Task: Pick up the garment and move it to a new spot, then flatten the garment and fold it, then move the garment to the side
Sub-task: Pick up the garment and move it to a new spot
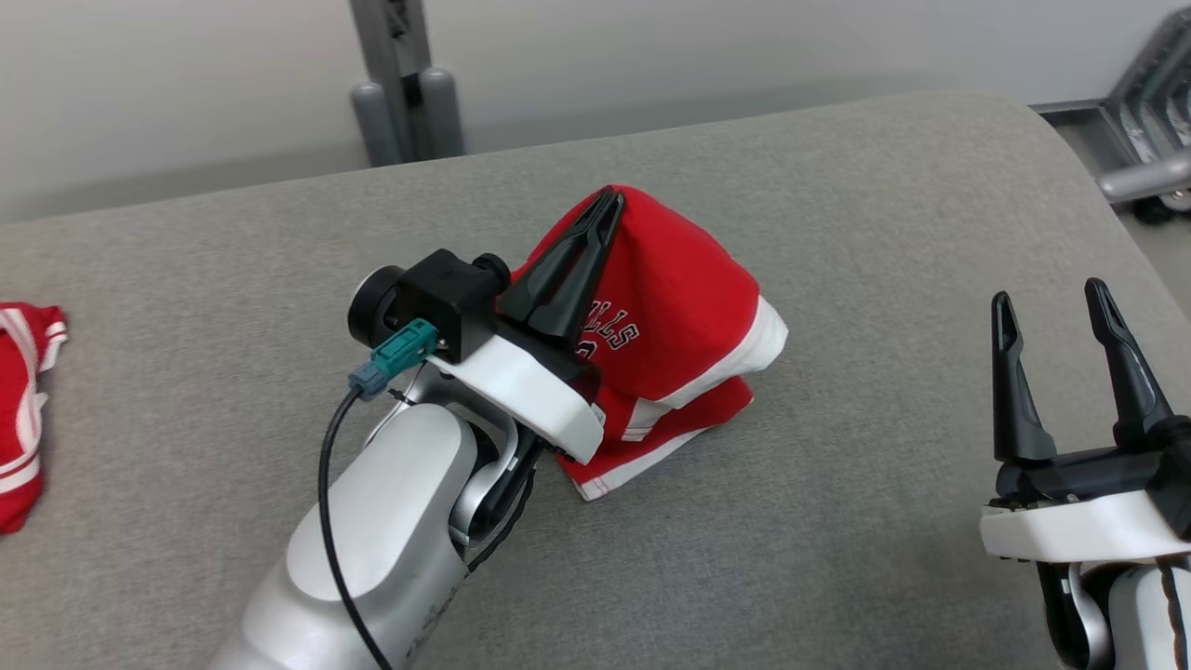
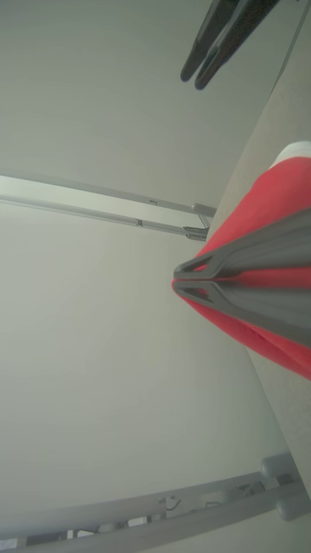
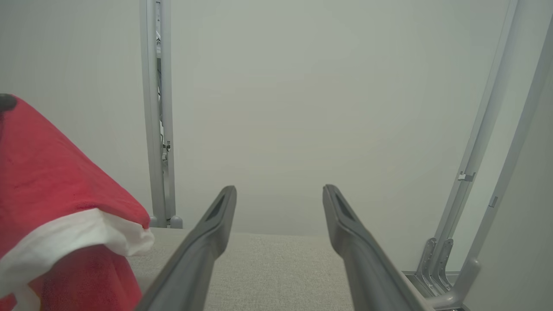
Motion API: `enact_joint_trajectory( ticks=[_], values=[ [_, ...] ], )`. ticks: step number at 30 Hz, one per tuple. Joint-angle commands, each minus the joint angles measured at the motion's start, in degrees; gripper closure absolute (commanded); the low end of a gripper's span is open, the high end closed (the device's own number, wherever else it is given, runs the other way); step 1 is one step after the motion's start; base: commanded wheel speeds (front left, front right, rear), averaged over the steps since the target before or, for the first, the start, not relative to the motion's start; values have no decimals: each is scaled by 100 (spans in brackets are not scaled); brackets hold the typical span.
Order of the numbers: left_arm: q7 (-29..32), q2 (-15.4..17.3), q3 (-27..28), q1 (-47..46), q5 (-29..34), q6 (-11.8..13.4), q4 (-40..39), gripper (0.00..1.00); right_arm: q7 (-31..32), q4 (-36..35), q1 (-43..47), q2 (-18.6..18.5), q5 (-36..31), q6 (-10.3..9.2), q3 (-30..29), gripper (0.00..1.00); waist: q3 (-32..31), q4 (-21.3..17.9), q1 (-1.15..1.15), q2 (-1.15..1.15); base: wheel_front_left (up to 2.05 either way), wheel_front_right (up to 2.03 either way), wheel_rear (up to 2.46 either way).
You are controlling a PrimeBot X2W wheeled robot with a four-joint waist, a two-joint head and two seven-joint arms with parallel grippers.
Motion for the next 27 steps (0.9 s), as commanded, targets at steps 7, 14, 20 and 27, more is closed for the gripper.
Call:
enact_joint_trajectory(
  ticks=[7,14,20,27],
  values=[
    [213,-110,-261,-235,83,122,1585,0,-31,2,-55,-23,163,-2,55,0,459,-648,0,0,0,0,0],
    [-112,-118,-192,-300,-21,5,2177,0,-32,14,-26,-23,151,-2,-19,0,365,-195,0,0,0,0,0],
    [-305,-9,14,-209,-18,59,2137,0,-32,25,10,-24,35,-2,-49,0,149,327,0,0,0,0,0],
    [-366,251,664,267,72,348,1376,0,-32,31,87,-26,-48,-2,-42,0,-149,948,0,0,0,0,0]
  ],
)
